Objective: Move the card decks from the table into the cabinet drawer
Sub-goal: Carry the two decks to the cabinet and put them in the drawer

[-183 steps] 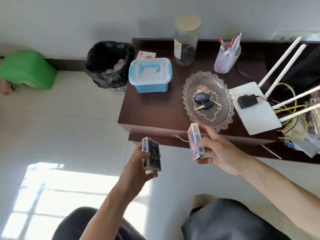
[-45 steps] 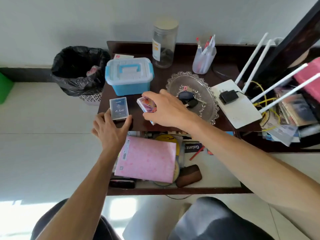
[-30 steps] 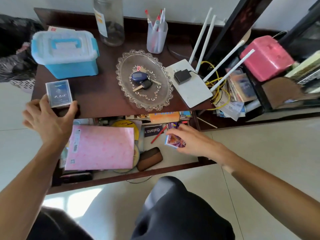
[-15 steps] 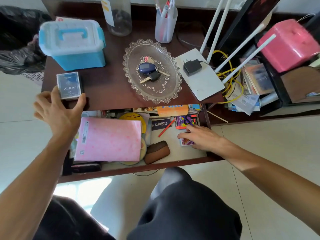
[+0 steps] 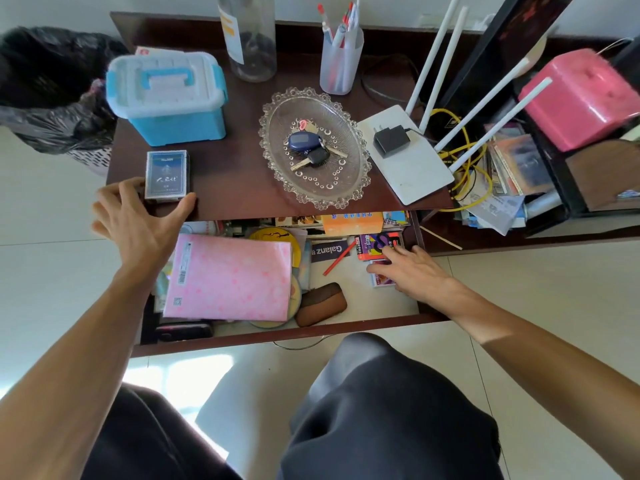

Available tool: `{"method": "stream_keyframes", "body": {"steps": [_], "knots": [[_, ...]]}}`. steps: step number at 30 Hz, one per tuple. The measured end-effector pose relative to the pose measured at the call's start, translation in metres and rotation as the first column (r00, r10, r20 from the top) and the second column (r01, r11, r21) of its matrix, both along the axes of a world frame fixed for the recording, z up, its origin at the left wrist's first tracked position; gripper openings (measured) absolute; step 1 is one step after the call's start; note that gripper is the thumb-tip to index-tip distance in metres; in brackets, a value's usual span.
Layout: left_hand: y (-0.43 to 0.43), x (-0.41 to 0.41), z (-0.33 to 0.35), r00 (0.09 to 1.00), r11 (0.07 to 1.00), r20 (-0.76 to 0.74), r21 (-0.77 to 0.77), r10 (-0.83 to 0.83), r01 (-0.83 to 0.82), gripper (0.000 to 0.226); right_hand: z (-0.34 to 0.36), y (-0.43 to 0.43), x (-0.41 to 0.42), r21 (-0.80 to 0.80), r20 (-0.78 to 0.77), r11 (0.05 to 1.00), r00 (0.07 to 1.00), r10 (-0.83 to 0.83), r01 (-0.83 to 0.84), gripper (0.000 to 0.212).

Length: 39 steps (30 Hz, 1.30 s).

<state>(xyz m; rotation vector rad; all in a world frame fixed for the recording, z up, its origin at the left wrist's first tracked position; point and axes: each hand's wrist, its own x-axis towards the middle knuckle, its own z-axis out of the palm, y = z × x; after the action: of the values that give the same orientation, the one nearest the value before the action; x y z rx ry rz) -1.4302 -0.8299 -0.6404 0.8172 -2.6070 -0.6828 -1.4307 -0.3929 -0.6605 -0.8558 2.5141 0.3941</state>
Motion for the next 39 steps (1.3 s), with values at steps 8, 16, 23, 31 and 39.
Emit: {"method": "stream_keyframes", "body": {"steps": [8,16,23,31,39], "knots": [[0.002,0.031,0.022,0.99,0.972,-0.082,0.196,-0.116,0.13,0.067,0.016,-0.008,0.007,-0.195,0.042,0.953,0.973,-0.229,0.232,0.078],[0.086,0.095,0.034,0.675,0.623,0.029,0.414,-0.737,0.664,0.073,0.095,-0.077,0.035,-0.646,-0.018,0.762,0.998,-0.06,0.034,0.085],[0.131,0.099,0.014,0.553,0.46,-0.01,0.544,-0.833,0.702,0.069,0.091,-0.095,0.039,-0.497,0.036,0.864,0.993,0.112,-0.079,0.065],[0.135,0.115,0.011,0.372,0.453,0.341,0.196,-0.863,0.87,0.058,0.06,-0.045,0.022,-0.334,0.139,0.934,0.987,-0.086,0.129,0.067],[0.139,0.112,0.008,0.386,0.44,0.291,0.148,-0.875,0.886,0.037,0.02,0.015,0.007,-0.104,0.264,0.967,0.944,-0.198,0.232,0.061]]}}
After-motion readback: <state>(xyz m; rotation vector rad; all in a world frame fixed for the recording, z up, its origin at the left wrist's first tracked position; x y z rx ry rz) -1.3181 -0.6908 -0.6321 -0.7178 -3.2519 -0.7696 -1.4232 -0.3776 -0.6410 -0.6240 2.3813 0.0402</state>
